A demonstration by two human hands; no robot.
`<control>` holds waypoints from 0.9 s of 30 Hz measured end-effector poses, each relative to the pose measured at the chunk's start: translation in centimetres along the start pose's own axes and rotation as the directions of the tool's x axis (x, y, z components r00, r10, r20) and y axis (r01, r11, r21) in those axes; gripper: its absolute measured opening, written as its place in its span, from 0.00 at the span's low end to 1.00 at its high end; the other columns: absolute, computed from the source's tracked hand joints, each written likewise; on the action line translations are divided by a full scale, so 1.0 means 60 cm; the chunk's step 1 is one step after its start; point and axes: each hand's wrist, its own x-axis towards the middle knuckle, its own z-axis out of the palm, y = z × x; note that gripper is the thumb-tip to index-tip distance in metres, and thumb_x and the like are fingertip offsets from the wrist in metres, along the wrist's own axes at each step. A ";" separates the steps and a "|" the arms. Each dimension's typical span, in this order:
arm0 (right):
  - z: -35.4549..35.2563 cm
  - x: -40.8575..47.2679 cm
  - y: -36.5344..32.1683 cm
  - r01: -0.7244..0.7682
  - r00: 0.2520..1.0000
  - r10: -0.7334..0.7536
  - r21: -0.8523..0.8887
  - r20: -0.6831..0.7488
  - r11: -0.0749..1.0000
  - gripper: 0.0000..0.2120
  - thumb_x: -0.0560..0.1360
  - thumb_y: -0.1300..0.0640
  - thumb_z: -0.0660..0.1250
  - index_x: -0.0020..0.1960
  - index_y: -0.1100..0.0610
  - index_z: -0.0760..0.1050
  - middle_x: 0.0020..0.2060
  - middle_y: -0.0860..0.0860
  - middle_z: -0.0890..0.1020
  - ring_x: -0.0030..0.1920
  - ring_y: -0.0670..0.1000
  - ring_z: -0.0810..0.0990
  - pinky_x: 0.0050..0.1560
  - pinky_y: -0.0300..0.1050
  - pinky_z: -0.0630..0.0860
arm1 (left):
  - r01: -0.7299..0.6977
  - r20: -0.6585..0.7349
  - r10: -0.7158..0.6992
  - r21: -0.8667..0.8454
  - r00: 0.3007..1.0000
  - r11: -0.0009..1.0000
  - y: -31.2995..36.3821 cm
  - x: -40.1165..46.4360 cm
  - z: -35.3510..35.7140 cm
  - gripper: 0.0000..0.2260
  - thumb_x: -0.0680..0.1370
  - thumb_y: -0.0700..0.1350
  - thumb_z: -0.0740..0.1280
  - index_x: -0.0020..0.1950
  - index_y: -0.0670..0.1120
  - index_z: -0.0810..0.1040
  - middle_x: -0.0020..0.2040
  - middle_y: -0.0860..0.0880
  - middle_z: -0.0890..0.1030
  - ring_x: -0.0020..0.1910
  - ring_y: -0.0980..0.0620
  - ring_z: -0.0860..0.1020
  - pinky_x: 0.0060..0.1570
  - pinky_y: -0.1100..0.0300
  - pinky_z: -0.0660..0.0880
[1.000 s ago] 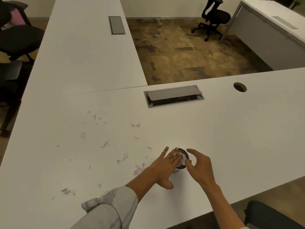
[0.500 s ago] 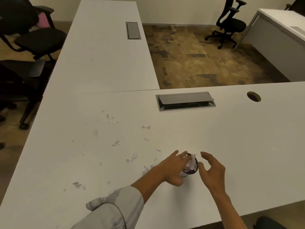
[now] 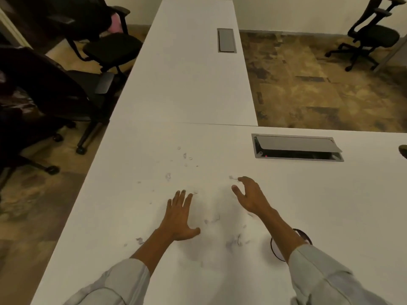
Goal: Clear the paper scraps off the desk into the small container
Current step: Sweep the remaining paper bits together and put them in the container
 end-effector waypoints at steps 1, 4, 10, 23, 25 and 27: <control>0.009 0.023 0.000 -0.019 0.999 0.021 -0.041 0.038 0.999 0.28 0.79 0.43 0.59 0.73 0.58 0.64 0.74 0.56 0.65 0.73 0.58 0.62 0.73 0.54 0.61 | 0.060 0.002 -0.060 0.016 0.998 0.998 -0.034 -0.001 -0.010 0.52 0.67 0.67 0.67 0.78 0.46 0.41 0.79 0.43 0.41 0.77 0.43 0.37 0.76 0.41 0.42; 0.032 0.083 0.007 -0.094 0.990 0.111 -0.173 0.091 0.980 0.31 0.79 0.42 0.57 0.76 0.58 0.58 0.77 0.58 0.56 0.76 0.61 0.54 0.73 0.57 0.56 | 0.228 0.017 -0.229 0.030 0.973 0.973 -0.120 -0.006 -0.034 0.55 0.66 0.72 0.65 0.77 0.44 0.39 0.79 0.41 0.39 0.77 0.42 0.36 0.75 0.40 0.41; 0.115 0.131 -0.009 -0.255 0.963 0.269 -0.263 0.019 0.931 0.37 0.80 0.39 0.52 0.77 0.63 0.49 0.77 0.63 0.46 0.77 0.61 0.43 0.75 0.62 0.50 | 0.416 0.046 -0.414 -0.028 0.909 0.909 -0.235 -0.003 -0.039 0.59 0.64 0.75 0.64 0.77 0.43 0.36 0.78 0.40 0.35 0.76 0.42 0.35 0.75 0.39 0.43; 0.240 0.275 -0.215 0.187 0.982 -0.168 -0.297 0.091 0.936 0.39 0.77 0.34 0.50 0.78 0.59 0.49 0.78 0.58 0.48 0.78 0.57 0.45 0.75 0.62 0.48 | 0.192 0.012 -0.192 -0.090 0.981 0.977 -0.327 0.140 -0.073 0.54 0.68 0.72 0.63 0.76 0.45 0.34 0.78 0.46 0.33 0.77 0.46 0.34 0.76 0.42 0.43; 0.230 0.335 -0.234 0.211 0.971 -0.153 -0.353 0.186 0.911 0.40 0.77 0.34 0.51 0.78 0.59 0.48 0.78 0.58 0.48 0.78 0.58 0.45 0.76 0.62 0.49 | 0.110 0.025 -0.108 -0.054 0.994 0.992 -0.331 0.173 -0.088 0.51 0.71 0.70 0.61 0.76 0.45 0.33 0.77 0.47 0.33 0.77 0.47 0.34 0.76 0.44 0.42; 0.236 0.365 -0.245 0.219 0.957 -0.118 -0.394 0.265 0.893 0.40 0.77 0.33 0.51 0.78 0.60 0.48 0.78 0.59 0.48 0.78 0.59 0.45 0.76 0.61 0.49 | 0.039 0.044 -0.038 -0.017 0.998 0.999 -0.327 0.205 -0.100 0.46 0.74 0.67 0.59 0.76 0.44 0.34 0.78 0.47 0.34 0.77 0.47 0.35 0.76 0.44 0.43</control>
